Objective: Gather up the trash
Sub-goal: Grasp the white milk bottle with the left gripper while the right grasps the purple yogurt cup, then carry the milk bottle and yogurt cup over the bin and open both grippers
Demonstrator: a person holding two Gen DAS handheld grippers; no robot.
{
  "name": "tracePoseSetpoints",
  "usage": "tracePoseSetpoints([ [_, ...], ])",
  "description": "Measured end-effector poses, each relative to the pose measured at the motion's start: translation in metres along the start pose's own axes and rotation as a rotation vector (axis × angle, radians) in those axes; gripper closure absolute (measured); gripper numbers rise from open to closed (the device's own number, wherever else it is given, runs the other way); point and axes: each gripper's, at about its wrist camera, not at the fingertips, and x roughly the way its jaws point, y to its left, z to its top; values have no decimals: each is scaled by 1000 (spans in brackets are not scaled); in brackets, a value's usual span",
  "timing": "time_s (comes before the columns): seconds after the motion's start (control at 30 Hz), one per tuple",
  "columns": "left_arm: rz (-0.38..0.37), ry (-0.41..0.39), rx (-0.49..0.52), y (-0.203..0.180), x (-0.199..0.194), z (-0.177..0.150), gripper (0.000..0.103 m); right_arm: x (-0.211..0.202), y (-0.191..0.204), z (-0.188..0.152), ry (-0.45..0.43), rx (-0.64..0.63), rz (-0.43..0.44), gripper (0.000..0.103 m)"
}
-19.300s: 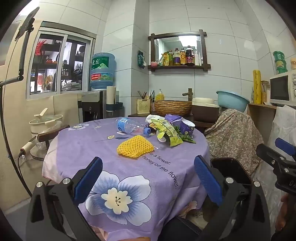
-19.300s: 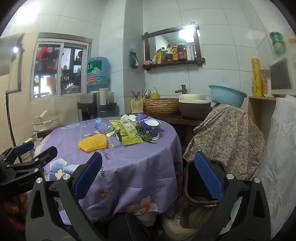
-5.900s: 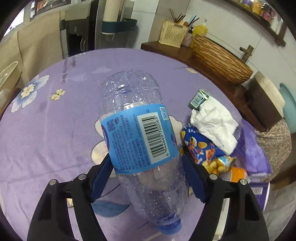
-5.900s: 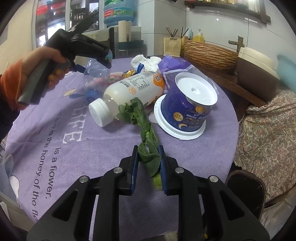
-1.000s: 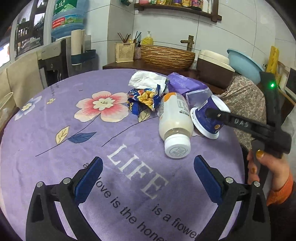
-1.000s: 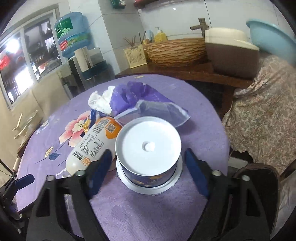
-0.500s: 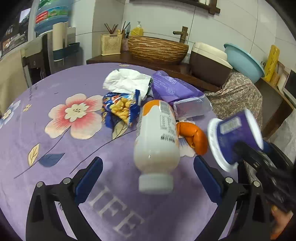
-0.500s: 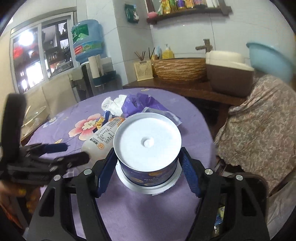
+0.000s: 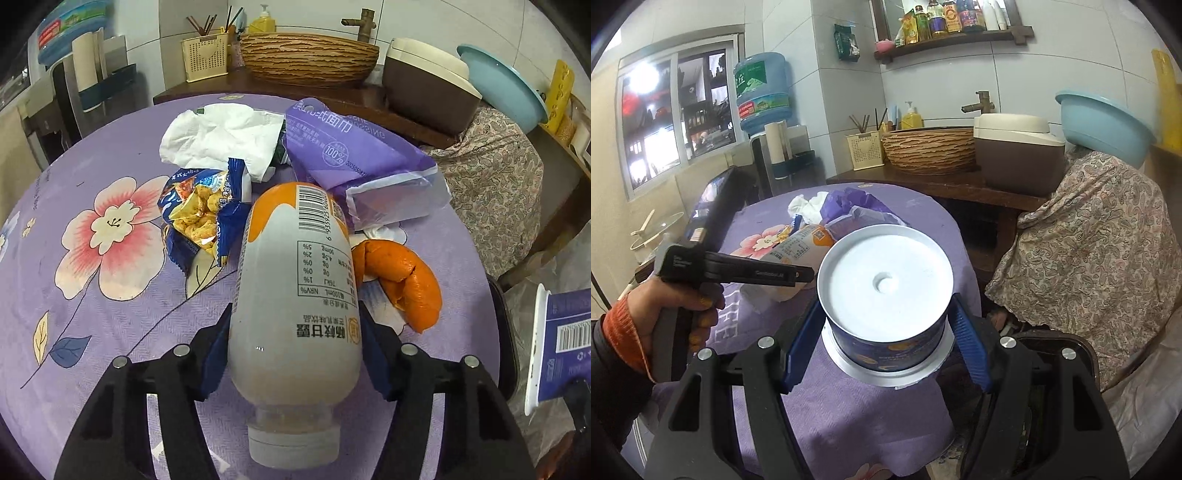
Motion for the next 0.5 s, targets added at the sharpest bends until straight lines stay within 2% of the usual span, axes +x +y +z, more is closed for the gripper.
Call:
tracePoseSetpoints([
  [0.27,-16,-45,-59,14,-18,-20,42,-2,6,-7,3,5,39,35],
  [0.5,-8,-143,-116,32,-60,-58,42,-4,12,-17,19,23,70,35],
])
